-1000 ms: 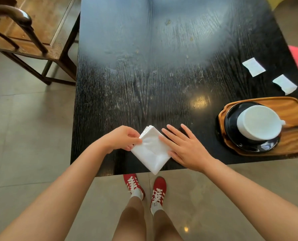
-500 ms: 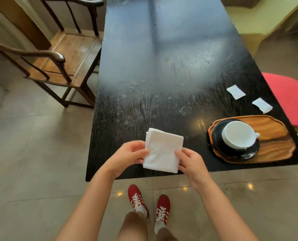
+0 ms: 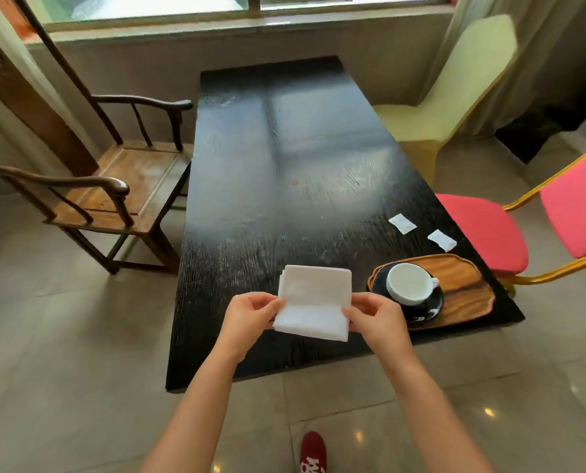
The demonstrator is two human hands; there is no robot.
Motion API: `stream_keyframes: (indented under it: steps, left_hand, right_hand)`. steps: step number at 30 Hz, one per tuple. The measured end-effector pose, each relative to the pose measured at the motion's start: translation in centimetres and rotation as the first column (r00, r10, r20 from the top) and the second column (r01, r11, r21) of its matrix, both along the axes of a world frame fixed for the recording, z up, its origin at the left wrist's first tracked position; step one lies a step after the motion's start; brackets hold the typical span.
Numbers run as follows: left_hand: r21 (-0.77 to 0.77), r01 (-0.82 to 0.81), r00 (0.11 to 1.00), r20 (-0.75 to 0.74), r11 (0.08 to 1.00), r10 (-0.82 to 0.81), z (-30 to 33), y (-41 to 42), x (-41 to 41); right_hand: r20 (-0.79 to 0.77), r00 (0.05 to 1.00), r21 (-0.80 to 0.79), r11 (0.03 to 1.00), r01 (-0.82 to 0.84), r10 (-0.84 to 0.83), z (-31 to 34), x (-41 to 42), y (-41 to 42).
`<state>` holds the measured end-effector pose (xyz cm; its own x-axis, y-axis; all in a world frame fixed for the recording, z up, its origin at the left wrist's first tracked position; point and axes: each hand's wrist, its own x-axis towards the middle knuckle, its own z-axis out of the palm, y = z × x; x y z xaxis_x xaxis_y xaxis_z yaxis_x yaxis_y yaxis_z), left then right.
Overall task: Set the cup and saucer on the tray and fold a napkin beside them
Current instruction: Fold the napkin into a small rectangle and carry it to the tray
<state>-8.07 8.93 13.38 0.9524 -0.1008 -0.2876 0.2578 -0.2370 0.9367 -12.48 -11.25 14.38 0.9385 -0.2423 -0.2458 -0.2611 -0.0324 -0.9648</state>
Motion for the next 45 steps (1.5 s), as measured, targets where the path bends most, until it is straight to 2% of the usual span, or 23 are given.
stream_keyframes:
  steps: [7, 12, 16, 24, 33, 40, 45]
  left_hand:
    - [-0.12, 0.025, 0.999, -0.039, 0.992, -0.03, 1.2, -1.9, -3.6]
    - [-0.146, 0.115, 0.986, -0.107, 0.983, -0.131, 1.9, -4.0, -5.3]
    - [-0.153, 0.171, 0.977, -0.1, 0.973, -0.187, 2.3, -6.8, -5.7]
    - [-0.123, 0.113, 0.983, -0.129, 0.986, -0.129, 0.2, -17.3, -4.5]
    - [-0.064, 0.013, 0.97, -0.241, 0.998, -0.028, -3.9, -28.3, -4.0]
    - [0.026, 0.081, 0.969, -0.237, 0.996, -0.073, -6.2, -33.6, -2.0]
    - [0.009, 0.103, 0.941, -0.325, 0.995, -0.095, -8.1, -36.8, 0.1]
  right_hand:
    - [0.019, 0.984, -0.02, 0.984, 0.179, -0.179, 1.0, -4.5, -1.0]
    - [0.026, 0.976, -0.03, 0.975, 0.218, -0.218, 1.1, -7.4, -3.4]
    - [0.025, 0.965, -0.013, 0.965, 0.262, -0.261, 0.7, -8.2, -6.4]
    - [-0.027, 0.976, -0.07, 0.974, 0.216, -0.218, -1.0, -6.3, -16.7]
    - [-0.218, 0.967, -0.132, 0.986, 0.105, -0.132, -4.8, -3.7, -28.2]
    - [-0.338, 0.929, -0.176, 0.98, 0.092, -0.148, -7.4, -0.7, -32.6]
    - [-0.392, 0.894, -0.237, 0.963, 0.132, -0.219, -8.8, 1.1, -35.3]
